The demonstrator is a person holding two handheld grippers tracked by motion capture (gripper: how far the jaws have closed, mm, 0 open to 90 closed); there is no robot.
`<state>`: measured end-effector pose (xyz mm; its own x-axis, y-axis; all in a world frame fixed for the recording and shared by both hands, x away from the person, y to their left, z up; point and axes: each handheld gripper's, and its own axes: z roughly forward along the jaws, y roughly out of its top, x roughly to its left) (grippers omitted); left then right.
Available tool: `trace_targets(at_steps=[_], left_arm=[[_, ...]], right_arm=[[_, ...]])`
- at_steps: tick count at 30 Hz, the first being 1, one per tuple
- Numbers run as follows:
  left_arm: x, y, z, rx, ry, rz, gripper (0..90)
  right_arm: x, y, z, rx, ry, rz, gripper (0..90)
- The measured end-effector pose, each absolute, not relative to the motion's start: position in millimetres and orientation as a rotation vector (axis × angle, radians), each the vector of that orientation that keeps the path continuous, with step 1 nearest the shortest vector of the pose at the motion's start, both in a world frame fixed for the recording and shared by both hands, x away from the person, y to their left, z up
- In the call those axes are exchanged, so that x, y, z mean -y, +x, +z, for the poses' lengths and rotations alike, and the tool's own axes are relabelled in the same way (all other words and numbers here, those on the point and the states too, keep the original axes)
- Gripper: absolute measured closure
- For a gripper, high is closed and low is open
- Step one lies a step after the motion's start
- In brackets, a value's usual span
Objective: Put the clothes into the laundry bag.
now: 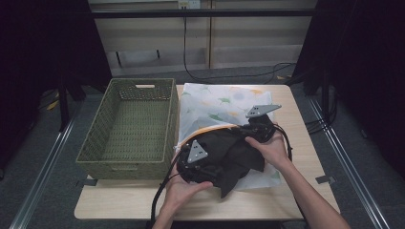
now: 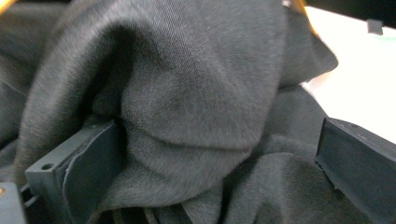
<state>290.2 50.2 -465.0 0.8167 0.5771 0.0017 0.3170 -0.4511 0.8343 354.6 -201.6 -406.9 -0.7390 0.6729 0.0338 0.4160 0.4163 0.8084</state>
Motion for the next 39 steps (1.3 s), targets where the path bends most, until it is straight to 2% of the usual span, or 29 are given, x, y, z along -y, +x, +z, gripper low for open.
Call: trace_targets(at_steps=[4, 7, 9, 18, 27, 29, 34, 36, 38, 39], left_arm=[[-44, 294, -478, -0.720, 2.202, 0.380, 0.0], [-49, 299, -492, -0.766, 2.150, 0.291, 0.0], [-50, 301, -499, -0.772, 2.181, 0.255, 0.0], [-41, 303, -505, -0.713, 2.200, 0.337, 0.0], [-28, 310, -509, -0.772, 2.219, 0.334, 0.7], [-28, 311, -508, -0.766, 2.224, 0.331, 3.8], [-32, 310, -502, -0.765, 2.246, 0.338, 19.5], [-31, 311, -503, -0.763, 2.226, 0.341, 21.6], [-33, 311, -501, -0.762, 2.230, 0.350, 32.0], [-34, 312, -501, -0.765, 2.229, 0.344, 34.2]], right_arm=[[200, 354, -406, -2.383, 0.943, 1.227, 89.3], [200, 354, -407, -2.384, 0.936, 1.224, 89.3], [200, 354, -407, -2.387, 0.939, 1.223, 89.3], [198, 355, -408, -2.399, 0.930, 1.215, 89.3], [196, 354, -408, -2.416, 0.922, 1.209, 89.3], [196, 353, -408, -2.418, 0.922, 1.210, 89.3], [194, 352, -408, -2.424, 0.916, 1.206, 89.3], [194, 352, -408, -2.426, 0.919, 1.204, 89.3], [194, 353, -409, -2.437, 0.922, 1.203, 89.3], [194, 353, -410, -2.435, 0.925, 1.201, 89.3]])
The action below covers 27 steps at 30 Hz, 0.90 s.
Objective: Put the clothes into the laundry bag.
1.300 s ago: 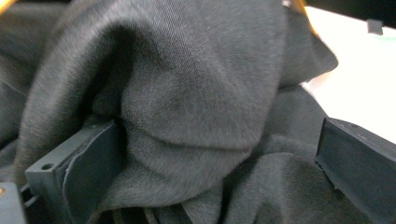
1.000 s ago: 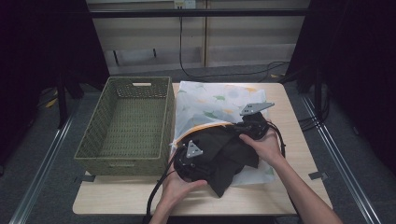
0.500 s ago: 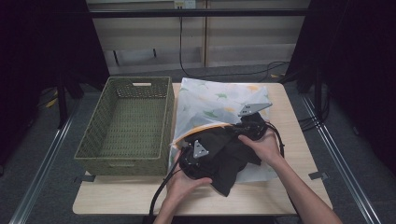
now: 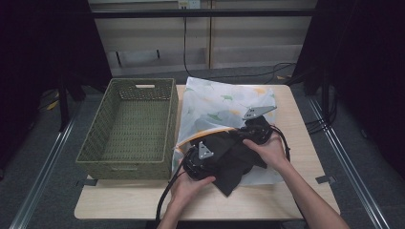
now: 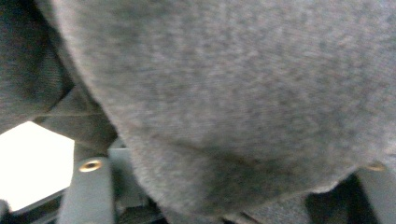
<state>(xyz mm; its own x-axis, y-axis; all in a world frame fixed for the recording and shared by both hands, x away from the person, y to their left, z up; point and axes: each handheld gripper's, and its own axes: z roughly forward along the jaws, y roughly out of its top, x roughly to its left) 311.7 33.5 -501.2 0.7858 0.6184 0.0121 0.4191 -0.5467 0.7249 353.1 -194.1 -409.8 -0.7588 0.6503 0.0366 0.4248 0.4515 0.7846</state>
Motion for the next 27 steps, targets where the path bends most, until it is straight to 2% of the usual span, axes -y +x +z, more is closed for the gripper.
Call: trace_targets(at_steps=[6, 11, 13, 17, 27], left_arm=[[-33, 313, -501, -0.751, 2.228, 0.351, 42.9], [-33, 313, -498, -0.759, 2.236, 0.371, 56.5], [-33, 313, -497, -0.752, 2.239, 0.385, 59.3], [-39, 315, -493, -0.784, 2.185, 0.321, 65.1], [-46, 313, -478, -0.779, 2.037, 0.241, 69.9]], right_arm=[[195, 353, -409, -2.424, 0.936, 1.197, 89.3], [197, 352, -409, -2.426, 0.939, 1.200, 89.3], [197, 353, -409, -2.425, 0.939, 1.204, 89.3], [199, 353, -407, -2.415, 0.940, 1.212, 89.3], [204, 347, -392, -2.375, 0.932, 1.271, 89.3]])
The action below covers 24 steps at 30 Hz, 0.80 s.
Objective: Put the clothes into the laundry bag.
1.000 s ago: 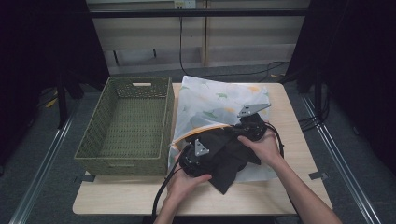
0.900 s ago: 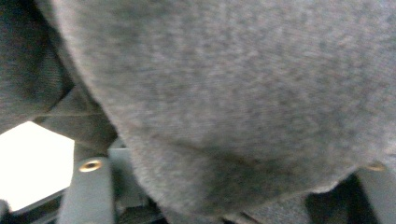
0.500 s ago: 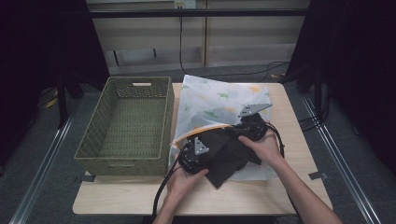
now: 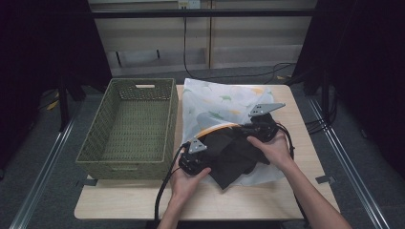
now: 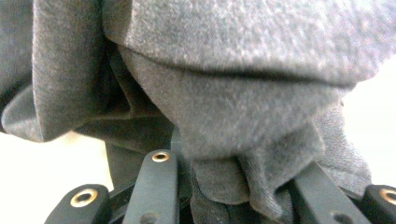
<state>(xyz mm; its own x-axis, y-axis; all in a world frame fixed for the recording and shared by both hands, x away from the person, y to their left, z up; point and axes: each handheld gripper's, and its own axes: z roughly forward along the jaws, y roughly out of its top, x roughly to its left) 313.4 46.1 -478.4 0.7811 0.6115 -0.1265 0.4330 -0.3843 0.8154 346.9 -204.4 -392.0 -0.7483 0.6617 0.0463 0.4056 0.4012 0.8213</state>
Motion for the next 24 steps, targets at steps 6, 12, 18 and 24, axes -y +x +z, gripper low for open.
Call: trace_targets(at_steps=[6, 12, 18, 24], left_arm=[[-50, 313, -466, -0.788, 1.965, 0.223, 70.5], [-47, 316, -456, -0.802, 1.921, 0.231, 70.8], [-43, 324, -449, -0.829, 1.894, 0.232, 70.9], [-39, 328, -443, -0.858, 1.855, 0.245, 71.0]], right_arm=[[206, 343, -383, -2.358, 0.924, 1.288, 89.3], [202, 341, -379, -2.358, 0.906, 1.294, 89.3], [199, 336, -371, -2.345, 0.882, 1.304, 89.3], [200, 334, -369, -2.340, 0.881, 1.307, 89.3]])
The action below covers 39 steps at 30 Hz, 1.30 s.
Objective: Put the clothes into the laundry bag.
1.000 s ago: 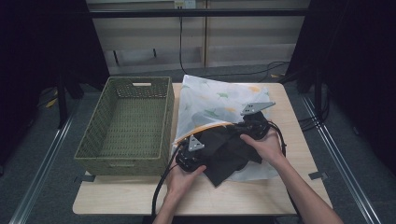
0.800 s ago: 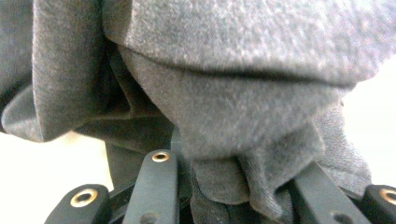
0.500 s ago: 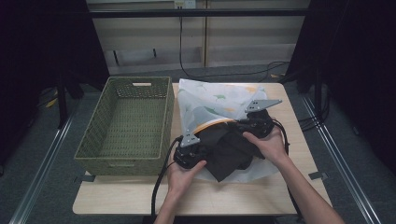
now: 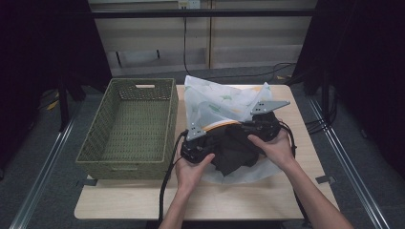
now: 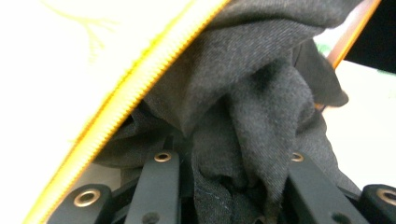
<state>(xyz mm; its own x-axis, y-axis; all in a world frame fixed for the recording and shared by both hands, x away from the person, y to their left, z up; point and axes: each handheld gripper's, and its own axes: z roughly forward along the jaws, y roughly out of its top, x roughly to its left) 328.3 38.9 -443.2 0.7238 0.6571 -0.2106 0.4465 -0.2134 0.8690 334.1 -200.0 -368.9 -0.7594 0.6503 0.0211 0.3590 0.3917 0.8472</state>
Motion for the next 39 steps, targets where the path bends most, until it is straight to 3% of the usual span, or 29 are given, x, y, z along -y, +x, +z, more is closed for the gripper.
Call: trace_targets(at_steps=[11, 24, 31, 39], left_arm=[[-31, 338, -436, -0.922, 1.748, 0.284, 71.3], [-34, 349, -409, -0.898, 1.681, 0.340, 71.3], [-22, 357, -420, -0.885, 1.677, 0.402, 71.1], [-18, 353, -455, -0.848, 1.780, 0.444, 70.3]], right_arm=[[193, 329, -364, -2.349, 0.869, 1.313, 89.3], [201, 316, -328, -2.285, 0.887, 1.371, 89.3], [197, 314, -310, -2.248, 0.919, 1.391, 89.2], [199, 325, -347, -2.325, 0.992, 1.304, 89.2]])
